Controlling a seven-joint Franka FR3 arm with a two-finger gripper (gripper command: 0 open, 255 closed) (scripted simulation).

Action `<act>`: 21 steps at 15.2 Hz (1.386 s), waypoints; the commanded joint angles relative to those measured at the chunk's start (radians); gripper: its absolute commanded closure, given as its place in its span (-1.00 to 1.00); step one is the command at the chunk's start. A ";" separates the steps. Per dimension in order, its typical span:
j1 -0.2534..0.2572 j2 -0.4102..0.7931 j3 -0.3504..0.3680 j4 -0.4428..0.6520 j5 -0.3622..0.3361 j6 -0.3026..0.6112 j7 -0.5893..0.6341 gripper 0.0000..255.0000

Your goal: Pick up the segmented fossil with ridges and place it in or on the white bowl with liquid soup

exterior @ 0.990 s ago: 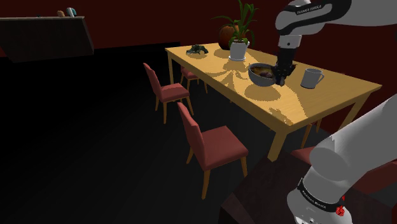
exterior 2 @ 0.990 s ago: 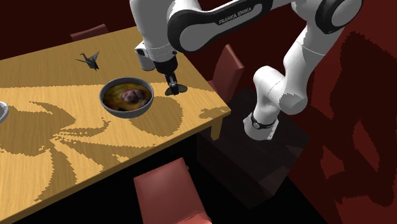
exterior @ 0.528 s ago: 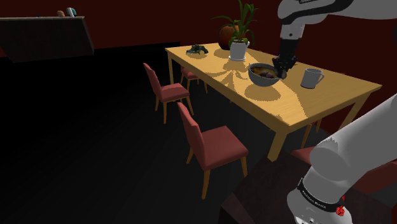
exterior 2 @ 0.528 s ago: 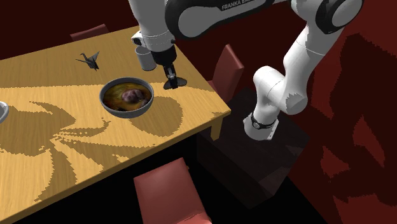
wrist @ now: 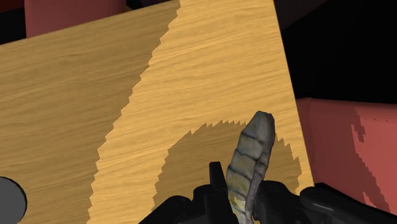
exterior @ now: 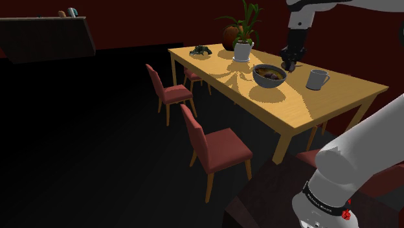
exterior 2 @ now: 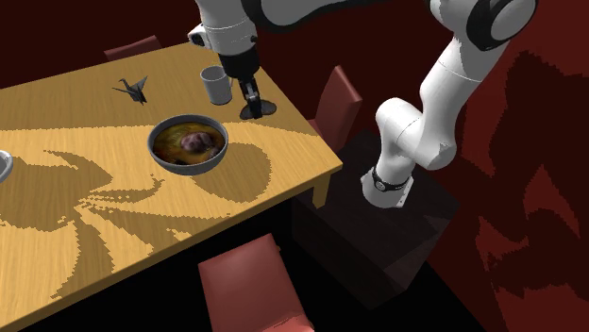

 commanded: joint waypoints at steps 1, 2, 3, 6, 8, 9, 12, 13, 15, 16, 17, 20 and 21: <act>0.001 0.007 0.000 0.022 0.002 -0.016 -0.001 1.00; 0.002 0.049 -0.010 0.061 0.012 -0.014 -0.013 1.00; 0.002 0.092 -0.019 0.101 0.022 -0.013 -0.026 1.00; -0.002 0.225 -0.046 0.235 0.061 -0.020 -0.064 1.00; -0.012 0.318 -0.062 0.335 0.092 -0.034 -0.091 1.00; -0.019 0.366 -0.068 0.390 0.109 -0.045 -0.104 1.00; -0.053 0.521 -0.083 0.578 0.168 -0.090 -0.141 1.00; -0.070 0.578 -0.085 0.652 0.189 -0.112 -0.151 1.00; -0.114 0.702 -0.085 0.827 0.236 -0.170 -0.168 1.00; -0.172 0.844 -0.080 1.047 0.288 -0.252 -0.174 1.00; -0.166 0.827 -0.075 1.006 0.278 -0.226 -0.173 1.00; -0.145 0.790 -0.076 0.904 0.264 -0.161 -0.174 1.00; -0.139 0.781 -0.077 0.874 0.260 -0.141 -0.174 1.00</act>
